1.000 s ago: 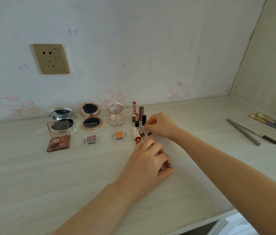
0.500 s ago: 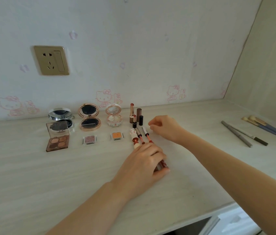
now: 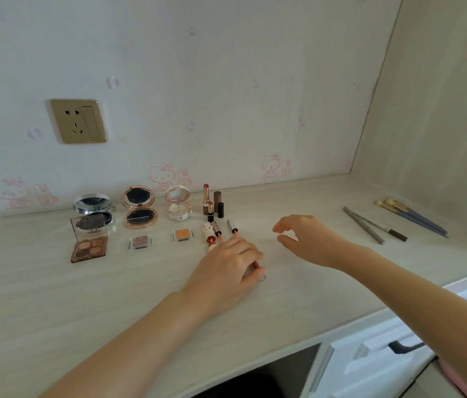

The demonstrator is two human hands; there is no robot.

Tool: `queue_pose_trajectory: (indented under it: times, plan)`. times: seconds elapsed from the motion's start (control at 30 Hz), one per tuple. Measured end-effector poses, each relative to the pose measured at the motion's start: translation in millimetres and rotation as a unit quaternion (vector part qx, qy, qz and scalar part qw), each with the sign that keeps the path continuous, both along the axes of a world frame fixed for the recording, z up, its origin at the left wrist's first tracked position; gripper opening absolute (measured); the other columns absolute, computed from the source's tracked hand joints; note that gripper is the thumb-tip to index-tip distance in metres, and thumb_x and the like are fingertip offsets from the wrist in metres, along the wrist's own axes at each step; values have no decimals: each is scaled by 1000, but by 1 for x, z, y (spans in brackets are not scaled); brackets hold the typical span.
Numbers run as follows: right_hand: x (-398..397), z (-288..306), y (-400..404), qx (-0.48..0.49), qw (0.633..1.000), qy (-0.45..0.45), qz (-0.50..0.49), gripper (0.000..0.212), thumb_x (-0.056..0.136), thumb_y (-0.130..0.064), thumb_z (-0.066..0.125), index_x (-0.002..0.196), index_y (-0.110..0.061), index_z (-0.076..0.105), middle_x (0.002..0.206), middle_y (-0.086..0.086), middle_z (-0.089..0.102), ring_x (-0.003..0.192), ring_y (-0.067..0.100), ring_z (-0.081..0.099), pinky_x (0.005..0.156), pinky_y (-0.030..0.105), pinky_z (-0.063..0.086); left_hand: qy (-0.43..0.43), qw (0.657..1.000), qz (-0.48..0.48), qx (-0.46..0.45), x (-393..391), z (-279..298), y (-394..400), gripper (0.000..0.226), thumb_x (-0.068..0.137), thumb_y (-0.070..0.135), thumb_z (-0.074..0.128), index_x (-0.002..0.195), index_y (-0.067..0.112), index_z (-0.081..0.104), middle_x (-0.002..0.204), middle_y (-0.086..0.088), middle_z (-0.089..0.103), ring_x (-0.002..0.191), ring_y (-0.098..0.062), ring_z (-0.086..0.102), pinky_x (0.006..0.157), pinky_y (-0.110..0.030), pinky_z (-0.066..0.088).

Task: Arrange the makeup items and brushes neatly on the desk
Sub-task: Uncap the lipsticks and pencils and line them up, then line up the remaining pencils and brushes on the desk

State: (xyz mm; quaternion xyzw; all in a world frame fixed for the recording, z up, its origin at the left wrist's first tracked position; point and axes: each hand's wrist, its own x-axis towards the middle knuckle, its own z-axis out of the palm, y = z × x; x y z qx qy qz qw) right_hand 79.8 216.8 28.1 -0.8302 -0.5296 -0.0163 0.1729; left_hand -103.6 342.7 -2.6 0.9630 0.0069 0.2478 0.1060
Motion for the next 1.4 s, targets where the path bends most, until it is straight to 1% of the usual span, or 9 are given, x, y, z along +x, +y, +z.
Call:
queue_pose_trajectory:
  times: [0.07,0.2,0.43,0.6,0.8,1.0,1.17,1.33,1.4]
  plan:
    - [5,1,-15,1,1000,-6,-13,25,94,-31,50,116,-24,61,112,-9,63,105,9,57,85,20,41,7,1000,2,-2,9,6,2,34,95,40,50,118,20,64,118,10,60,117,-5,44,98,-22,36]
    - [18,0,-45,0,999,-5,-41,24,95,-31,51,115,-24,62,111,-10,63,102,8,57,84,20,43,14,1000,12,-20,37,16,2,31,95,39,49,115,21,64,117,11,60,117,-1,41,86,-16,33]
    - [48,-2,-97,3,996,-1,-93,25,96,-32,50,117,-26,61,114,-10,62,103,7,57,83,18,39,60,998,-9,-30,107,20,-19,28,96,31,48,114,19,64,115,8,62,116,-8,45,95,-33,43]
    - [72,-6,-124,30,989,-1,-145,24,95,-26,51,116,-21,63,114,-6,63,100,13,60,85,23,45,75,996,-28,-44,160,16,-45,26,95,28,50,113,16,64,117,1,62,115,-16,50,96,-32,42]
    - [108,-19,-151,41,981,-26,-186,21,93,-21,53,111,-19,64,104,-3,63,87,10,54,77,19,38,99,992,-37,-65,227,8,-68,32,95,25,49,122,13,60,127,-6,57,122,-22,48,101,-29,37]
    - [131,-33,-156,46,974,-6,-220,22,95,-25,50,110,-19,64,103,-2,60,95,16,57,81,24,44,122,984,-5,-131,287,-2,-77,45,95,36,49,133,11,50,135,-12,53,127,-28,44,106,-36,35]
    - [134,-34,-149,53,971,-18,-230,25,96,-35,48,110,-20,62,101,-3,57,95,17,52,77,28,45,129,977,24,-168,314,-8,-79,62,96,45,46,144,9,33,144,-13,43,135,-28,36,109,-34,29]
    - [127,-37,-136,32,965,-33,-259,39,91,-53,47,112,-23,61,108,-2,54,104,20,47,84,32,45,116,979,20,-164,315,-12,-76,59,94,43,49,141,9,39,137,-12,51,128,-27,44,104,-32,35]
    - [124,-37,-132,22,963,-48,-265,39,90,-53,49,113,-23,60,110,-2,53,104,20,47,84,32,43,115,978,18,-172,312,-11,-74,56,94,42,51,139,10,42,135,-11,51,126,-26,46,104,-33,36]
